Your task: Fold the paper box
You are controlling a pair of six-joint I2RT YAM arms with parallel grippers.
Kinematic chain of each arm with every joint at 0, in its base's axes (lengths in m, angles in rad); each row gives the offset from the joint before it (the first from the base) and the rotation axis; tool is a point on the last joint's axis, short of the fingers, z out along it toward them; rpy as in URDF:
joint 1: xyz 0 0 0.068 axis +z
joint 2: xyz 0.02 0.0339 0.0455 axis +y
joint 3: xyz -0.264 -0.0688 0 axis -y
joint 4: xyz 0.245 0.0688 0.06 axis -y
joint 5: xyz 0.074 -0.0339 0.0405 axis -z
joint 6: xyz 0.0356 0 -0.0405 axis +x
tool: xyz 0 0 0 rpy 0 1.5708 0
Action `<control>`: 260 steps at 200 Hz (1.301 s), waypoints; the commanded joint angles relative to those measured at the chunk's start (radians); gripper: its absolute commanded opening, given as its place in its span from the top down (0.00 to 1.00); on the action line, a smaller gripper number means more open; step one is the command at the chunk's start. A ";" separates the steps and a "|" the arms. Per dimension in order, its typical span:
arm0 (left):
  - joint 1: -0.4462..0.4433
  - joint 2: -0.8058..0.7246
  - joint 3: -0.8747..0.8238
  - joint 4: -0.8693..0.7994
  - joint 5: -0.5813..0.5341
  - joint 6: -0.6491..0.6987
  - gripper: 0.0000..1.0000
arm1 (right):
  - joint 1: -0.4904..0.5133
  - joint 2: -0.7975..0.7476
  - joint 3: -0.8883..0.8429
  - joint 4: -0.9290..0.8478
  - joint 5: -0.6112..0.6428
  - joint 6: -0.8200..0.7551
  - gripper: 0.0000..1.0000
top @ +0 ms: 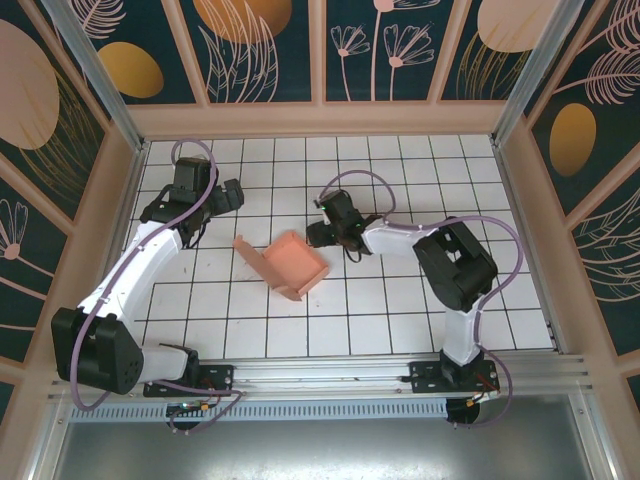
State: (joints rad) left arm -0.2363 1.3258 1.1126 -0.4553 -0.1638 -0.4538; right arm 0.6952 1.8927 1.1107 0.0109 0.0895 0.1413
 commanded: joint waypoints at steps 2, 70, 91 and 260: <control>0.005 -0.037 -0.023 0.056 0.027 0.009 0.02 | -0.037 -0.100 -0.085 0.001 0.031 0.056 0.29; 0.005 -0.127 -0.085 0.132 0.059 0.045 0.02 | -0.092 -0.257 -0.187 0.098 -0.400 -0.426 0.27; 0.005 -0.191 -0.117 0.160 0.067 0.063 0.02 | -0.090 -0.210 -0.092 0.005 -0.546 -0.589 0.26; 0.021 -0.267 -0.188 -0.010 -0.124 0.048 0.01 | 0.053 0.465 0.822 -0.657 -0.542 -0.989 0.54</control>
State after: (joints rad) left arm -0.2222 1.0626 0.9401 -0.4580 -0.2741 -0.4267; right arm 0.7551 2.3550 1.8965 -0.5636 -0.4900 -0.8497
